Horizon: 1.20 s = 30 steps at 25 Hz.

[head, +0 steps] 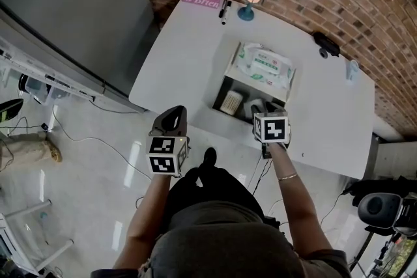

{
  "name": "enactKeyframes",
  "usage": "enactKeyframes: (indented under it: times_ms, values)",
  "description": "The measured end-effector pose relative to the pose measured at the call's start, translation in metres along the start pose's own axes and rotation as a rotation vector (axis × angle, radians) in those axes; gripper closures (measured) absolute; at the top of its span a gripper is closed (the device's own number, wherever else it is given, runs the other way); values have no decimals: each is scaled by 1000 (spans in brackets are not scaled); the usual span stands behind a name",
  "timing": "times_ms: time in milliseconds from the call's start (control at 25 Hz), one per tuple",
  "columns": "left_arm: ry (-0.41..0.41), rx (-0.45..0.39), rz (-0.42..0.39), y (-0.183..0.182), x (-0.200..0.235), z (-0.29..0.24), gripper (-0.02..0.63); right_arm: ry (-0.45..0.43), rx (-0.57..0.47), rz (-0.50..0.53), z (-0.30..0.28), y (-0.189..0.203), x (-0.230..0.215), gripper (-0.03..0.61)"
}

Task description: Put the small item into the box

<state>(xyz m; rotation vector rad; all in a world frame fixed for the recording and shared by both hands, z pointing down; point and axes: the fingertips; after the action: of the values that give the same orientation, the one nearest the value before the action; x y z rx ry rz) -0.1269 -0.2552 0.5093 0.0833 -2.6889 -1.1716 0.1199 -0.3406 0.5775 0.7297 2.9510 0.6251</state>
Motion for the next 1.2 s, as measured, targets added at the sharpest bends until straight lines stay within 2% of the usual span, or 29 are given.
enactKeyframes:
  times_ms: [320, 760, 920, 1200]
  values:
    - [25, -2, -22, -3, -5, 1, 586, -4, -143, -105, 26, -7, -6, 410]
    - [60, -20, -62, -7, -10, 0, 586, -23, -318, -198, 66, -10, -2, 476]
    - [73, -19, -77, -6, -13, 2, 586, 2, -365, -222, 84, -8, -3, 499]
    - [96, -19, -104, -5, -20, 6, 586, -17, -423, -243, 101, 1, 4, 503]
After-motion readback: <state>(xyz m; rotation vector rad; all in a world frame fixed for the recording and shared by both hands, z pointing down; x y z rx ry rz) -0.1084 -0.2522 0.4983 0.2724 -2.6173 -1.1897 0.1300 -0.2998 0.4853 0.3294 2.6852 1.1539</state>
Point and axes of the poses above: the fingertips, and each gripper's own axes: z backward along the fingers, x to its left, y out of its underside, and after that the axes turned 14 degrees about x, right-handed
